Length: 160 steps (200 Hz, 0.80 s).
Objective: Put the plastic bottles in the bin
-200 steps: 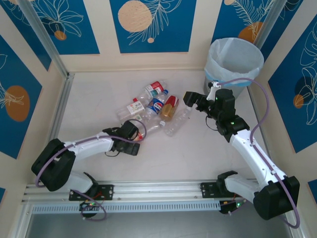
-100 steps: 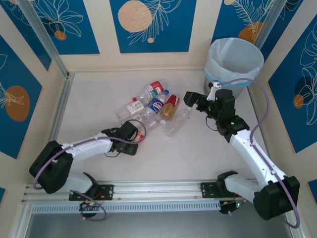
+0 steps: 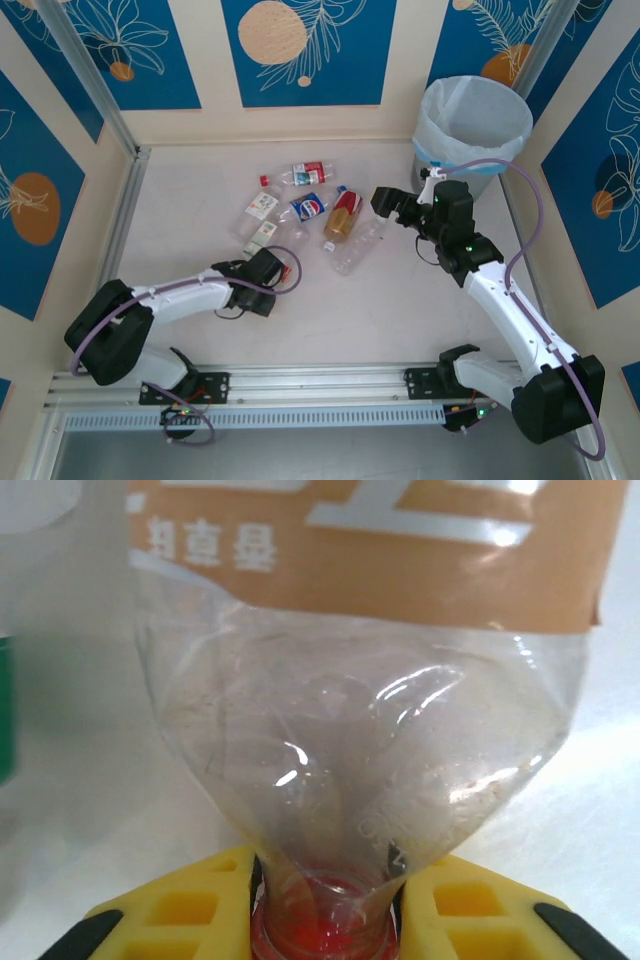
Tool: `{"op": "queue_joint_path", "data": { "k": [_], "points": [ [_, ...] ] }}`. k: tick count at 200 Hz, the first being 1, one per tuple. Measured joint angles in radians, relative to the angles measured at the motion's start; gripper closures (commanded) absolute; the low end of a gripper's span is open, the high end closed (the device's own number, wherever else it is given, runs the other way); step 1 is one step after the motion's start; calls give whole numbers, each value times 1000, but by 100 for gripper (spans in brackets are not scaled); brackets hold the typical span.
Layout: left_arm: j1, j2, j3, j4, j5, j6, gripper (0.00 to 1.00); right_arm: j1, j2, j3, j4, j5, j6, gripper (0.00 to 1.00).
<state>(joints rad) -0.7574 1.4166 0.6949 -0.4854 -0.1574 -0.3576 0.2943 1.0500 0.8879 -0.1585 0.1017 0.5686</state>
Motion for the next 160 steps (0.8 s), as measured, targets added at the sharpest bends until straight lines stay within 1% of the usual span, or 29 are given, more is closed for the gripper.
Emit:
{"op": "queue_joint_path", "data": {
  "k": [15, 26, 49, 69, 100, 105, 109, 117, 132, 160],
  "points": [
    [-5, -14, 0, -1, 0, 2, 88, 0, 0, 0, -19, -5, 0, 0],
    [-10, -37, 0, -1, 0, 2, 91, 0, 0, 0, -34, -18, 5, 0],
    [-20, -114, 0, 1, 0, 19, 94, 0, 0, 0, -68, -65, 27, 0],
    [-23, -195, 0, 18, 13, 35, 95, 0, 0, 0, -77, -127, 68, 0],
    [-24, -292, 14, 69, 101, 50, 95, 2, 1, 0, -39, -295, 146, 1],
    [-24, -298, 22, 81, 118, 50, 96, 4, 1, 0, -21, -321, 160, 1],
    [-24, -301, 30, 92, 133, 50, 100, 6, 1, 0, -8, -340, 171, 1],
    [-24, -302, 49, 113, 158, 49, 100, 11, 2, 0, 29, -374, 197, 0],
    [-24, -299, 82, 152, 194, 40, 100, 25, 9, 2, 85, -420, 234, 1],
    [-25, -283, 123, 245, 266, 10, 100, 55, 48, 14, 145, -458, 269, 1]
  ]
}}
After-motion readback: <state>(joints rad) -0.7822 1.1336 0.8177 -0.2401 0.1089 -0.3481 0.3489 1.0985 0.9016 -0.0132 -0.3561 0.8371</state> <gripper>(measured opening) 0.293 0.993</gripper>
